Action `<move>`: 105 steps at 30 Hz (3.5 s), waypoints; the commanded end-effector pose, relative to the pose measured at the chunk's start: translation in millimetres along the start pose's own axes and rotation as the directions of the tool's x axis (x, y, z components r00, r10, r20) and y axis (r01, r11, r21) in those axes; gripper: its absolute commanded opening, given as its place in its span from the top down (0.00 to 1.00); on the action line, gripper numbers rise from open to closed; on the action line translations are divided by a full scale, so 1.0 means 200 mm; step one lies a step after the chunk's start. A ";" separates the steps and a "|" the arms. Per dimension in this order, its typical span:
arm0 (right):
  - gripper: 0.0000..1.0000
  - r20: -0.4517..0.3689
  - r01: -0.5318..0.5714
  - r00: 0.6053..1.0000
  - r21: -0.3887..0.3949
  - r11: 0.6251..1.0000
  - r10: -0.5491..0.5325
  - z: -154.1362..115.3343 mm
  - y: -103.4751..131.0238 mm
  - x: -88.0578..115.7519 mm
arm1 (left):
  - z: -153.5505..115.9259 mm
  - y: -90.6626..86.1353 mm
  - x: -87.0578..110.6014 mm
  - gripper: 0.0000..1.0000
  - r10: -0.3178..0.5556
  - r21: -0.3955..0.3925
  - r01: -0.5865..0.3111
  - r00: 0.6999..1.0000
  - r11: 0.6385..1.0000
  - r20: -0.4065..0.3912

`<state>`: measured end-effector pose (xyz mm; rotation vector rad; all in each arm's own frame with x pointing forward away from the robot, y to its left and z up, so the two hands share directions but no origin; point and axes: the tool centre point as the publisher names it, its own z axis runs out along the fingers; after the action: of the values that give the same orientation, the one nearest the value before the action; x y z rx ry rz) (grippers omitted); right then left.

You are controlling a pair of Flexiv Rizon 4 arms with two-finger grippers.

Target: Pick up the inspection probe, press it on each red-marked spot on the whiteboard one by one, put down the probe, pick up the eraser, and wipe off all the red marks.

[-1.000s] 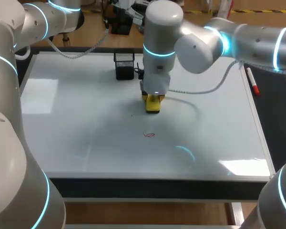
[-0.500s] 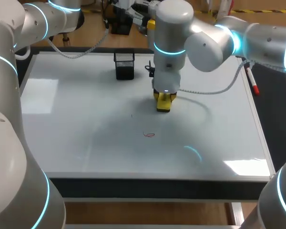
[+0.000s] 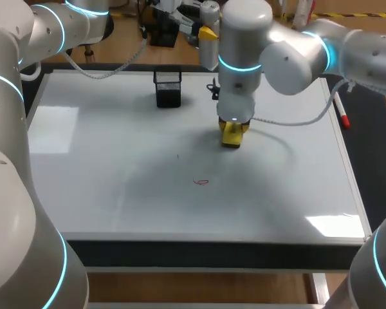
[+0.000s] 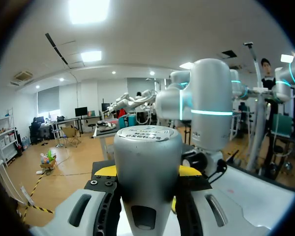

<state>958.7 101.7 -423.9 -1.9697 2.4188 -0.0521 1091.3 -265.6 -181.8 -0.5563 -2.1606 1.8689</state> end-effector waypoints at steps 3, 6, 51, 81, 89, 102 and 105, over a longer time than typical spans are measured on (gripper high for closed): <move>1.00 -0.009 -0.050 0.999 0.024 0.998 0.050 -0.11 -0.04 0.18 | -0.01 0.01 -0.04 1.00 0.000 0.008 0.001 0.993 1.000 -0.120; 1.00 -0.016 -0.087 0.996 0.030 0.996 0.088 -0.12 -0.06 0.26 | -0.01 0.01 -0.04 1.00 0.000 0.008 0.001 0.993 1.000 -0.120; 1.00 -0.021 -0.441 0.897 -0.004 0.897 0.441 -0.13 -0.12 0.85 | -0.01 0.01 -0.04 1.00 0.000 0.008 0.001 0.993 1.000 -0.120; 1.00 -0.021 -0.441 0.897 -0.004 0.897 0.441 -0.13 -0.12 0.85 | 0.16 -0.14 0.39 1.00 0.098 -0.003 -0.101 0.977 0.995 -0.188; 1.00 -0.021 -0.441 0.897 -0.004 0.897 0.441 -0.13 -0.12 0.85 | 0.19 -0.17 0.65 1.00 0.090 -0.026 -0.098 0.974 0.995 -0.209; 1.00 -0.021 -0.441 0.897 -0.004 0.897 0.441 -0.13 -0.12 0.85 | 0.27 -0.15 1.01 1.00 0.063 -0.042 -0.075 0.969 0.996 -0.239; 1.00 -0.021 -0.441 0.897 -0.004 0.897 0.441 -0.13 -0.12 0.85 | 0.29 -0.14 1.09 1.00 0.049 -0.057 -0.065 0.969 0.996 -0.242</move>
<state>947.1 -68.2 -397.5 -1.3726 2.8147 -0.0475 888.4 -231.1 -182.4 -0.9496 -1.8058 1.5452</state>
